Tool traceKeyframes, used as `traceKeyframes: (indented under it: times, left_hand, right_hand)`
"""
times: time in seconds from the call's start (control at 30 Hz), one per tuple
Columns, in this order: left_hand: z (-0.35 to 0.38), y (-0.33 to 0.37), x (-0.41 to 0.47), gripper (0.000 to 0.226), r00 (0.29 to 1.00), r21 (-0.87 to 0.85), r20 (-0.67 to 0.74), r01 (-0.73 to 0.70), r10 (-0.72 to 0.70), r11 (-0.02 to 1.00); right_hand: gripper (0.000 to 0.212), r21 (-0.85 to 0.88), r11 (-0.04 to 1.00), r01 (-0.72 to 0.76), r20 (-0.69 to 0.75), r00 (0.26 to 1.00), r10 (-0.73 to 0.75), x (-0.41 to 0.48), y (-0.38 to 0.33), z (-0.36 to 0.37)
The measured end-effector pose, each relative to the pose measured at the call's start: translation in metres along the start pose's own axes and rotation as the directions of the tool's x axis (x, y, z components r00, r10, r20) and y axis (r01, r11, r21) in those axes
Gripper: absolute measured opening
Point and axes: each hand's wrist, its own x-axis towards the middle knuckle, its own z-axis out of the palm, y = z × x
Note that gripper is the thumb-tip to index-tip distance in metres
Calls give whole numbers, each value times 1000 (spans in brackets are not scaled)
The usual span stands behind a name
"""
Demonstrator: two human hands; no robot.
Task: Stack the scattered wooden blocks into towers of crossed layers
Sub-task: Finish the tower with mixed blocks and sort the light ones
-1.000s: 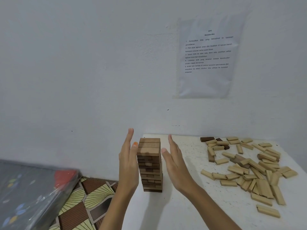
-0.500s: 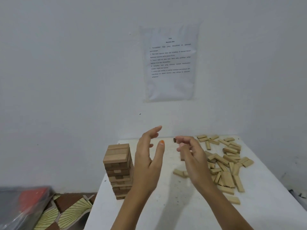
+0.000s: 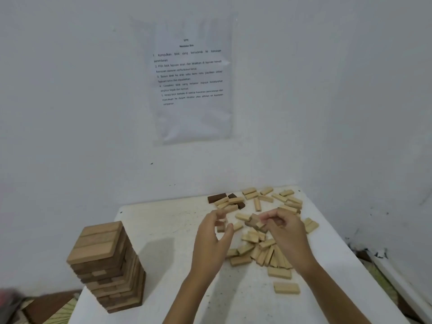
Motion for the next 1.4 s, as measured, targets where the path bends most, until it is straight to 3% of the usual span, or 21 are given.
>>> traceKeyframes:
  times: [0.2, 0.43, 0.57, 0.7, 0.87, 1.03, 1.2, 1.27, 1.4]
  left_hand:
    - [26, -36, 37, 17, 996, 98, -47, 85, -81, 992]
    - [44, -71, 77, 38, 988, 352, -20, 153, -156, 923]
    - [52, -81, 85, 51, 975, 413, 37, 186, -221, 892]
    - [56, -87, 86, 46, 980, 417, 4, 180, -200, 891]
    - [55, -92, 87, 54, 978, 295, -15, 203, -208, 934]
    - [50, -80, 84, 59, 942, -10, -51, 331, -331, 944]
    - [44, -67, 85, 74, 873, -198, 3, 478, -487, 856]
    - [41, -64, 84, 70, 870, -254, 0, 477, -494, 841]
    - [35, -58, 85, 58, 824, -414, 39, 528, -565, 742]
  right_hand:
    - [22, -227, 972, -63, 28, 997, 72, 49, 35, -6]
    - [14, -551, 834, 23, 229, 965, 124, 100, 62, 9]
    - [23, -641, 765, 57, 309, 932, 189, 114, 71, 18]
    - [28, -627, 779, 16, 312, 921, 232, 118, 77, 21]
    - [40, -609, 783, -128, 303, 875, 379, 122, 75, 20]
    - [36, -643, 755, -127, 314, 856, 411, 122, 76, 21]
    - [31, -575, 814, -87, 363, 864, 349, 120, 77, 19]
    - [19, -514, 855, -74, 345, 895, 284, 118, 76, 20]
    - [18, -388, 920, -62, 280, 943, 182, 114, 71, 23]
